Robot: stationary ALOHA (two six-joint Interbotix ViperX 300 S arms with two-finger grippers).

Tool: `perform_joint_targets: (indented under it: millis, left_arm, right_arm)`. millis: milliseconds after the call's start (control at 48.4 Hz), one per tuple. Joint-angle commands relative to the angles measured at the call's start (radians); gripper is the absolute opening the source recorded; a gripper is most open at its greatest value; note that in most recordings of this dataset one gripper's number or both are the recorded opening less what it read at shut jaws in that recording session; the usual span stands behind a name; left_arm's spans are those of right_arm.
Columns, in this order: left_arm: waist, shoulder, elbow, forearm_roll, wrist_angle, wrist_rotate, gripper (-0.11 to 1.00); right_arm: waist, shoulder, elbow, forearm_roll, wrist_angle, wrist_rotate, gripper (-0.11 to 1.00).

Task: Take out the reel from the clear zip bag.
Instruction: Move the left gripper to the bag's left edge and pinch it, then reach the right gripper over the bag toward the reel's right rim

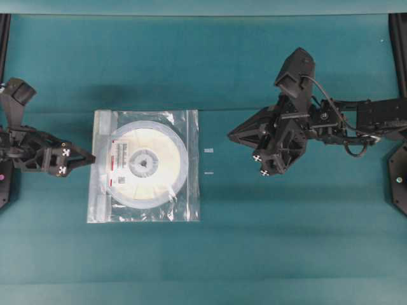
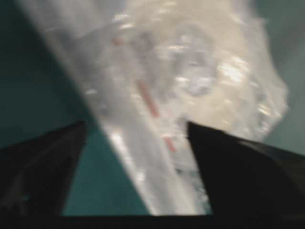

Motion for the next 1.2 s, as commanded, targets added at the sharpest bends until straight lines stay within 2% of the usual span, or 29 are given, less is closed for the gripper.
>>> perform_joint_targets:
  millis: [0, 165, 743, 888, 1177]
  left_arm:
    - [0.005, 0.014, 0.008, 0.002, -0.031, -0.017, 0.96]
    - [0.005, 0.031, 0.015, 0.002, -0.077, -0.018, 0.88]
    - [0.005, 0.264, -0.038, 0.002, -0.245, -0.028, 0.89]
    - [0.005, 0.310, -0.066, 0.002, -0.247, -0.026, 0.89]
    - [0.005, 0.311, -0.071, 0.002, -0.242, -0.028, 0.87]
  right_arm:
    - [0.002, -0.006, -0.012, 0.002, -0.005, 0.009, 0.00]
    - [0.002, -0.008, -0.012, 0.002, -0.005, 0.009, 0.00]
    - [-0.002, -0.006, -0.011, 0.002, -0.006, 0.009, 0.00]
    - [-0.002, -0.006, -0.012, 0.002, -0.011, 0.009, 0.00]
    - [-0.002, -0.006, -0.012, 0.002, -0.011, 0.009, 0.00]
